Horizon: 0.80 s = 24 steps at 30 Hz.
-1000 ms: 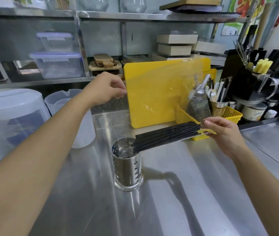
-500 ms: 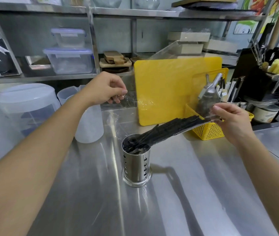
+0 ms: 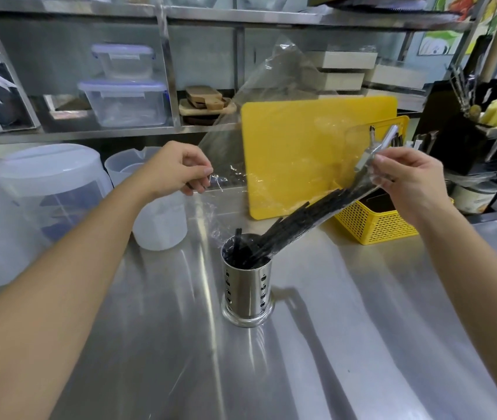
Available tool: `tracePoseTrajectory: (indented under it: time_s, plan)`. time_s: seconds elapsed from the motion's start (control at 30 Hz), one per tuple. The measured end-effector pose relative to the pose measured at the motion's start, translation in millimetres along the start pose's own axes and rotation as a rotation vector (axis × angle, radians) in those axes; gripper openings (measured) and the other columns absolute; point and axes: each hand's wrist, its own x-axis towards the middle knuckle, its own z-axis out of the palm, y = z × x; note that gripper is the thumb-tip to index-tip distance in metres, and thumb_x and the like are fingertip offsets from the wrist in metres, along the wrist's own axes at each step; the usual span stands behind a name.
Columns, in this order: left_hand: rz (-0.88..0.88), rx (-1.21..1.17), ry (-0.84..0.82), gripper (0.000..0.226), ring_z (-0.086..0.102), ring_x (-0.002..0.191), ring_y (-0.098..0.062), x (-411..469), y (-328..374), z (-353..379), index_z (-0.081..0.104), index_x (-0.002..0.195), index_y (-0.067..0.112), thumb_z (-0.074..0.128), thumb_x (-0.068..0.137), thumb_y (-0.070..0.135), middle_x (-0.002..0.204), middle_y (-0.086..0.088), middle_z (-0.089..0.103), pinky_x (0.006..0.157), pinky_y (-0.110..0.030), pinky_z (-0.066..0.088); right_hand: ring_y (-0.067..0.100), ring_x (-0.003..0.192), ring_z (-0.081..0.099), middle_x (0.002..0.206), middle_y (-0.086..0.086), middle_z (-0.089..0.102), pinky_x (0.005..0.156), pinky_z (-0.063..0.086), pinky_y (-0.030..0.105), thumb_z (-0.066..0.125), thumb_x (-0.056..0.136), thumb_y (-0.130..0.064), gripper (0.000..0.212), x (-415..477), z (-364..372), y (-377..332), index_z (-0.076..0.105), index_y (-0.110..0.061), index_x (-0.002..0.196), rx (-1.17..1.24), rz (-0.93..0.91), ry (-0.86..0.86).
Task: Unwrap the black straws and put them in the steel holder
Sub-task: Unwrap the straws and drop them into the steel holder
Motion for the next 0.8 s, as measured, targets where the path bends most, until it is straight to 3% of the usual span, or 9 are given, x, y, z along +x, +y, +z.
tracePoseTrajectory:
  time_s: [0.17, 0.33, 0.43, 0.5, 0.63, 0.8]
  plan:
    - [-0.041, -0.037, 0.007, 0.009, 0.066, 0.056, -0.007, -7.8, -16.2, 2.2, 0.063, 0.082, 0.011, 0.057, 0.089, 0.009, 0.072, -0.008, 0.068, 0.050, -0.018, 0.053, 0.010, 0.064, 0.065, 0.064, -0.007, 0.069, 0.064, 0.054, 0.023, 0.067, 0.077, -0.002, 0.014, 4.4, 17.0, -8.0, 0.067, -0.015, 0.080, 0.004, -0.016, 0.022]
    - [-0.051, -0.046, 0.022, 0.010, 0.066, 0.058, -0.006, -14.4, -29.9, 2.5, 0.061, 0.085, 0.012, 0.054, 0.091, 0.010, 0.076, -0.009, 0.068, 0.054, -0.017, 0.054, 0.012, 0.072, 0.068, 0.081, -0.002, 0.067, 0.064, 0.055, 0.024, 0.070, 0.076, -0.006, 0.029, 3.2, 28.6, -2.2, 0.059, -0.016, 0.101, 0.084, 0.037, 0.092]
    - [-0.048, -0.062, 0.056, 0.011, 0.065, 0.060, -0.005, -17.1, -35.9, 3.7, 0.060, 0.084, 0.012, 0.053, 0.091, 0.009, 0.078, -0.010, 0.068, 0.058, -0.018, 0.054, 0.018, 0.086, 0.067, 0.089, 0.000, 0.067, 0.079, 0.051, 0.040, 0.067, 0.080, -0.016, 0.025, -2.5, 27.8, 8.6, 0.057, -0.018, 0.103, 0.051, 0.126, 0.003]
    - [-0.034, -0.060, 0.078, 0.010, 0.065, 0.060, -0.002, -17.8, -37.9, 4.6, 0.061, 0.085, 0.010, 0.052, 0.091, 0.009, 0.077, -0.007, 0.067, 0.058, -0.016, 0.053, 0.021, 0.089, 0.066, 0.085, -0.001, 0.070, 0.082, 0.047, 0.045, 0.060, 0.084, -0.017, 0.015, -8.5, 28.7, 16.3, 0.060, -0.018, 0.100, 0.010, 0.153, -0.078]
    - [-0.013, -0.046, 0.143, 0.011, 0.064, 0.063, 0.002, -19.2, -41.6, 7.6, 0.062, 0.090, 0.008, 0.051, 0.092, 0.009, 0.078, -0.002, 0.067, 0.062, -0.015, 0.051, 0.019, 0.081, 0.065, 0.074, -0.003, 0.072, 0.079, 0.044, 0.044, 0.059, 0.085, -0.012, 0.010, -11.5, 39.9, 15.8, 0.068, -0.015, 0.085, -0.062, 0.085, -0.053]
    - [-0.068, -0.156, 0.173, 0.016, 0.067, 0.065, -0.005, -26.8, -58.8, 6.5, 0.061, 0.084, 0.018, 0.052, 0.091, 0.007, 0.078, -0.003, 0.069, 0.071, -0.029, 0.052, 0.014, 0.080, 0.068, 0.074, -0.004, 0.072, 0.071, 0.051, 0.030, 0.065, 0.082, -0.020, 0.005, -1.0, 65.6, -8.6, 0.069, -0.016, 0.082, -0.065, -0.009, -0.031]
